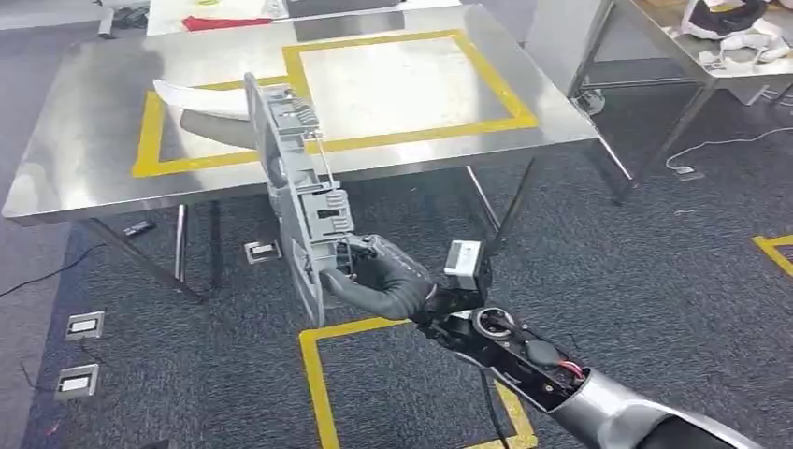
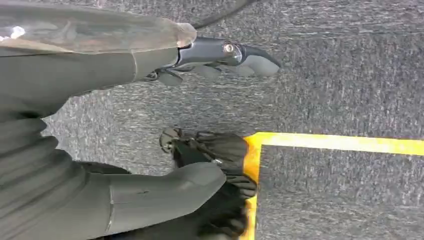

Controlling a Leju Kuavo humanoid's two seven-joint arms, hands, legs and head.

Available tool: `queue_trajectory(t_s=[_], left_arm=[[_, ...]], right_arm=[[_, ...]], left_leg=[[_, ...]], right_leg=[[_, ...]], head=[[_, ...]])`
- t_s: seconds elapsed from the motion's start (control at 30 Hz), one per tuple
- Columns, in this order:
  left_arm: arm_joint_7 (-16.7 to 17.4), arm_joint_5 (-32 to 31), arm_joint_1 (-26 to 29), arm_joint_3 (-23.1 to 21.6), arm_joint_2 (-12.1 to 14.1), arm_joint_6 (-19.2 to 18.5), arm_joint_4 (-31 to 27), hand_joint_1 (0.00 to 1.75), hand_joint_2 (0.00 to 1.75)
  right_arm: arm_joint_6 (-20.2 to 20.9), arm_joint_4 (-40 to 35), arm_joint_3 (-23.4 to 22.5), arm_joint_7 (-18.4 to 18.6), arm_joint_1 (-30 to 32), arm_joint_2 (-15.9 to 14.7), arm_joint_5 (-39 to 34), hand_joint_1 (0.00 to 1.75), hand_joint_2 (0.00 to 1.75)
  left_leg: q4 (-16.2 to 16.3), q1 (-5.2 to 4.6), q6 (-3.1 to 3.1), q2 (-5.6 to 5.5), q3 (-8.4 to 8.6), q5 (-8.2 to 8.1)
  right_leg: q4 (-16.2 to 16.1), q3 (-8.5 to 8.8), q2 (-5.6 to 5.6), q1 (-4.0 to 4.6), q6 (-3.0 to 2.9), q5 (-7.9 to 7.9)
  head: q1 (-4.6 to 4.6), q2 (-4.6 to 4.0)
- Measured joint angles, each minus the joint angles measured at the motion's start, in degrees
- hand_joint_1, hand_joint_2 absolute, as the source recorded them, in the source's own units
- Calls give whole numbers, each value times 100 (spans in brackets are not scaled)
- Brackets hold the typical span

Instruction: Take the parts from the cabinet and place them on the table.

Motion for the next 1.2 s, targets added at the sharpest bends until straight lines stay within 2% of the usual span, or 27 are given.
queue_trajectory(t_s=[0.07,0.2,0.23,0.27,0.3,0.33,0.37,0.4,0.47,0.5,0.53,0.57,0.6,0.67,0.7,0.73,0.77,0.8,0.83,0.87,0.9,0.93,1.0,1.03,1.07,1.1,1.2], left_arm=[[-11,9,25,0,4,-2,0,0,175],[-11,13,30,0,9,-2,0,0,175],[-13,13,56,0,28,-15,2,0,175],[-13,9,79,0,33,-57,7,0,175],[-13,4,103,0,26,-57,7,0,175],[-13,4,111,0,20,-59,4,0,175],[-15,2,118,0,6,-59,7,0,175],[-15,2,117,0,7,-59,7,0,175],[-15,0,109,0,11,-59,7,0,175],[-15,0,111,0,11,-59,7,0,175],[-15,0,114,0,11,-59,7,0,175],[-15,0,123,0,9,-59,7,0,175],[-15,0,130,0,7,-59,7,0,175],[-15,-9,126,0,-13,-59,7,0,175],[-15,-13,126,0,-22,-63,7,0,175],[-11,-15,119,0,-33,-66,7,0,175],[-6,-31,109,0,-33,-66,7,0,175],[-4,-37,108,0,-35,-72,7,0,175],[-2,-55,101,0,-37,-92,7,0,175],[9,-68,87,0,-24,-114,7,0,175],[31,-76,74,0,-39,-118,7,0,175],[59,-90,50,0,-42,-127,7,0,175],[77,-101,42,0,-46,-151,7,0,175],[92,-107,51,0,-48,-157,7,0,175],[98,-107,59,0,-50,-160,7,0,175],[112,-103,67,0,-55,-160,7,0,175],[114,-57,88,0,-46,-155,9,0,175]], right_arm=[[-2,0,0,4,30,0,0,175,175],[-4,0,0,4,34,0,0,175,175],[-31,0,-2,9,35,0,0,175,175],[-90,-13,-33,18,22,-2,13,175,175],[-109,-17,-35,35,35,-2,17,175,175],[-109,-20,-37,39,35,-7,20,175,175],[-127,-20,-42,48,42,-7,20,175,175],[-127,-26,-48,46,33,-9,20,175,175],[-127,-35,-57,35,30,-13,20,175,175],[-127,-35,-59,37,34,-15,20,175,175],[-127,-35,-59,39,44,-20,20,175,175],[-127,-35,-59,44,65,-24,20,175,175],[-129,-35,-61,48,76,-26,20,175,175],[-148,-44,-81,50,75,-31,50,175,175],[-186,-46,-87,55,70,-33,96,175,175],[-239,-50,-94,61,49,-37,202,175,175],[-300,-57,-96,79,27,-37,346,175,175],[-399,-74,-105,127,25,-59,528,175,175],[-539,-92,-120,209,6,-85,757,175,175],[-669,-118,-151,300,-27,-116,947,175,175],[-804,-153,-188,419,-98,-170,1134,175,175],[-897,-190,-217,523,-198,-212,1251,175,175],[-1025,-276,-313,753,-397,-350,1445,175,175],[-1060,-295,-354,840,-495,-422,1502,175,175],[-1080,-304,-378,943,-602,-470,1539,175,175],[-1095,-306,-415,1065,-705,-551,1607,175,175],[-1234,-300,-472,1329,-1240,-795,1829,175,175]], left_leg=[[-210,7,-4,1,-5,197],[-294,9,-4,1,12,263],[-1037,14,17,6,242,795],[-1834,-49,162,8,499,1119],[-1842,-46,220,8,511,1127],[-1843,-41,255,1,567,1113],[-1878,-18,282,2,650,1099],[-1876,-16,325,4,703,1063],[-1875,-18,354,4,761,998],[-1874,-22,357,3,792,964],[-1873,-24,358,2,832,929],[-1873,-26,356,-5,893,887],[-1873,-28,351,-15,962,841],[-1875,-29,330,-24,1098,746],[-1874,-31,312,-25,1132,714],[-1868,-49,281,-35,1118,692],[-1874,-52,237,-28,1096,664],[-1819,-60,224,-19,1126,674],[-1864,-65,193,-15,1157,671],[-1826,-57,173,-15,1135,606],[-1631,-49,140,-3,1060,555],[-1254,-43,126,-1,840,417],[-304,-11,70,-1,248,50],[22,2,43,-1,4,-16],[54,19,35,1,-99,74],[-117,40,24,2,-87,234],[-1598,82,13,28,367,1313]], right_leg=[[0,78,11,0,5,-58],[0,94,13,0,7,-70],[0,209,20,0,25,-151],[7,293,31,21,138,-315],[56,343,31,22,169,-325],[41,377,31,21,194,-357],[142,323,10,8,216,-405],[463,195,-7,10,240,-468],[1452,-371,-12,-5,284,-818],[1841,-632,-12,-4,296,-992],[2037,-809,-14,-4,306,-1056],[1964,-854,-16,-3,299,-951],[1637,-782,-16,1,271,-686],[564,-433,-21,27,195,70],[223,-369,-25,54,161,235],[85,-327,-32,80,140,24],[89,-230,-29,79,102,74],[26,-265,-23,76,76,98],[24,-207,-24,68,45,95],[-33,-113,-29,17,24,111],[-57,-77,-22,20,18,106],[-57,-74,-26,18,2,94],[-56,-60,-23,20,-12,53],[-50,-35,-17,19,-11,23],[-49,7,-3,16,-3,-11],[-48,60,5,14,3,-49],[-25,182,21,-4,89,-196]], head=[[-11,0],[-13,0],[-24,0],[-57,0],[-52,0],[-41,0],[-24,0],[-11,0],[55,0],[65,0],[81,0],[101,0],[125,0],[168,0],[177,0],[164,0],[164,0],[153,0],[136,0],[133,0],[107,0],[46,0],[20,0],[18,0],[2,0],[-17,0],[-50,0]])
